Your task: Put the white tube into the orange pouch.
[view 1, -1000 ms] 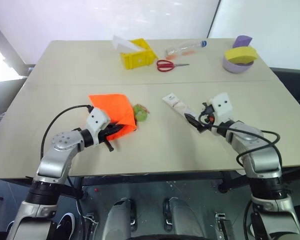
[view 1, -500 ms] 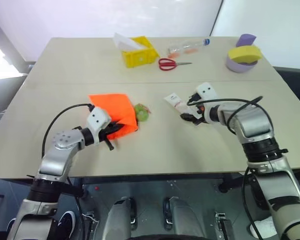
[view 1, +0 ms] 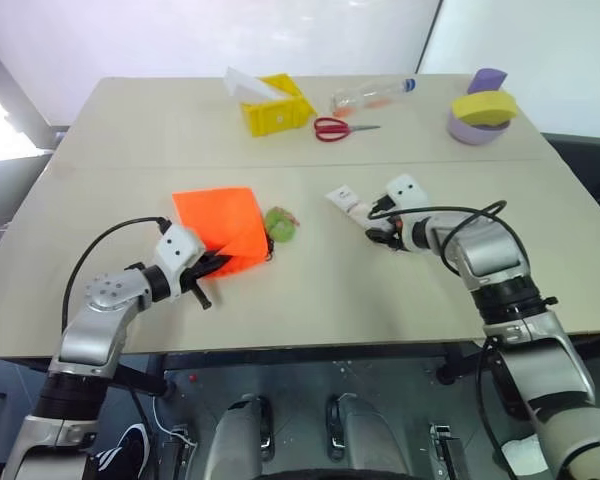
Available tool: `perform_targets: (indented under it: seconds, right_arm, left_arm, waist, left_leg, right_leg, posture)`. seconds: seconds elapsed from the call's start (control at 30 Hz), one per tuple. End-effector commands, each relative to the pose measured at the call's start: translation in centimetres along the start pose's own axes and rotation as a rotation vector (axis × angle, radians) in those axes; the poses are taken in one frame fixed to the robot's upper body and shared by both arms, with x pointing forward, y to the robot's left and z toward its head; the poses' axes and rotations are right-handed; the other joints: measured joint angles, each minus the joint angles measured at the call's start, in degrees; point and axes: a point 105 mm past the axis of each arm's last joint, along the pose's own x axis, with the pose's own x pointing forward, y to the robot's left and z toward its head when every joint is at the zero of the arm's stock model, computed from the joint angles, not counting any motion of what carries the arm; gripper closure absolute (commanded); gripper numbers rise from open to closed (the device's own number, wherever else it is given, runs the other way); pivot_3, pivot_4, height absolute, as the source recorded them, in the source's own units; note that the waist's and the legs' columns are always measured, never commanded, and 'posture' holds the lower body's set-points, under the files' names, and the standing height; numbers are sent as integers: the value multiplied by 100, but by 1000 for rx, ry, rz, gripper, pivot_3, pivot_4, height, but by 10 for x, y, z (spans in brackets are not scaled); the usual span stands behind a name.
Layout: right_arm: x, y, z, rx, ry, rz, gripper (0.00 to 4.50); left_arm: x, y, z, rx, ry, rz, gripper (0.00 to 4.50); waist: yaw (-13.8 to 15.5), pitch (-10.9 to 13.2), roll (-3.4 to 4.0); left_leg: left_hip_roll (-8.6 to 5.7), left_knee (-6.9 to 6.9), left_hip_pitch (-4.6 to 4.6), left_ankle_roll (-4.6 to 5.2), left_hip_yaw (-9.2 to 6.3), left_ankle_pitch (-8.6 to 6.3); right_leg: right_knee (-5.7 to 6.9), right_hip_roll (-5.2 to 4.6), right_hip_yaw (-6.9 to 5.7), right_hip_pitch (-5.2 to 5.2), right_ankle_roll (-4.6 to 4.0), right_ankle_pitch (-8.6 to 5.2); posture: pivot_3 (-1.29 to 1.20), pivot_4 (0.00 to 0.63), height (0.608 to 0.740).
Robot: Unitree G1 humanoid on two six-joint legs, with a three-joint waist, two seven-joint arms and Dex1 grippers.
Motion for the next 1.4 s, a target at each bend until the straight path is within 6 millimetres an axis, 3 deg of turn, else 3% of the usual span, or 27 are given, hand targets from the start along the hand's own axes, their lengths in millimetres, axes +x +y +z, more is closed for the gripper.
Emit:
perform_targets:
  seconds: [0.03,0.13,0.3,0.47,0.6,0.67,0.8,1.0,1.17,1.4]
  right_arm:
    - [-5,-6,10,-2,-47,-29,2731]
    - [-15,4,25,7,-111,35,2731]
    - [-51,48,42,-52,-227,293,2731]
    - [-78,102,6,-209,-170,522,2731]
    - [-76,120,-17,-261,-129,554,2731]
    - [-74,136,-20,-271,-132,594,2731]
    - [-65,157,-7,-242,-174,624,2731]
    - [-40,160,14,-206,-208,551,2731]
    - [-25,174,32,-145,-225,502,2731]
    - [-12,178,49,-9,-201,417,2731]
  left_arm:
    - [-6,4,12,52,-29,17,4500]
    - [-6,4,13,45,-29,16,4500]
    - [-6,3,15,50,-32,11,4500]
    - [-5,8,17,45,-31,9,4500]
    - [-4,17,28,-6,-69,36,4500]
    - [-2,20,35,-29,-89,39,4500]
    - [1,15,39,-28,-91,4,4500]
    - [0,11,34,5,-62,-14,4500]
    - [-2,8,33,1,-62,-24,4500]
    - [-3,6,29,-7,-48,-26,4500]
  waist:
    - [-1,0,0]
    - [1,0,0]
    - [17,1,1]
    - [43,-1,-2]
    - [26,0,-2]
    - [19,0,-2]
    - [0,0,-2]
    - [38,0,-2]
    - [21,0,-2]
    - [4,0,-2]
  left_leg:
    - [0,0,0,0,0,0]
    - [0,0,-1,0,0,0]
    - [1,-2,-4,0,-1,0]
    - [1,-6,-6,1,-6,-2]
    - [-1,-1,-5,1,-6,-2]
    - [-1,-1,-4,0,-7,-3]
    - [2,-1,1,-2,-11,-1]
    - [2,1,-3,-5,-11,2]
    - [1,2,-7,-5,-5,2]
    - [2,0,-5,-7,-6,2]
  right_leg:
    - [0,0,0,0,1,1]
    - [0,0,0,-2,1,0]
    - [0,-1,0,-5,11,6]
    - [-9,-4,-4,0,11,4]
    - [-12,-9,-4,1,-4,-3]
    - [-12,-10,-4,0,-10,0]
    - [-2,-6,-4,-4,-17,5]
    - [-5,-4,-6,-5,-16,5]
    - [-10,-5,-5,-7,-16,5]
    - [-2,-6,-5,-8,-16,6]
  posture:
    - [0,150,740]
    - [0,150,740]
    - [0,150,740]
    - [0,150,740]
    - [0,150,740]
    - [0,150,740]
    - [0,150,740]
    - [0,150,740]
    - [0,150,740]
    - [0,150,740]
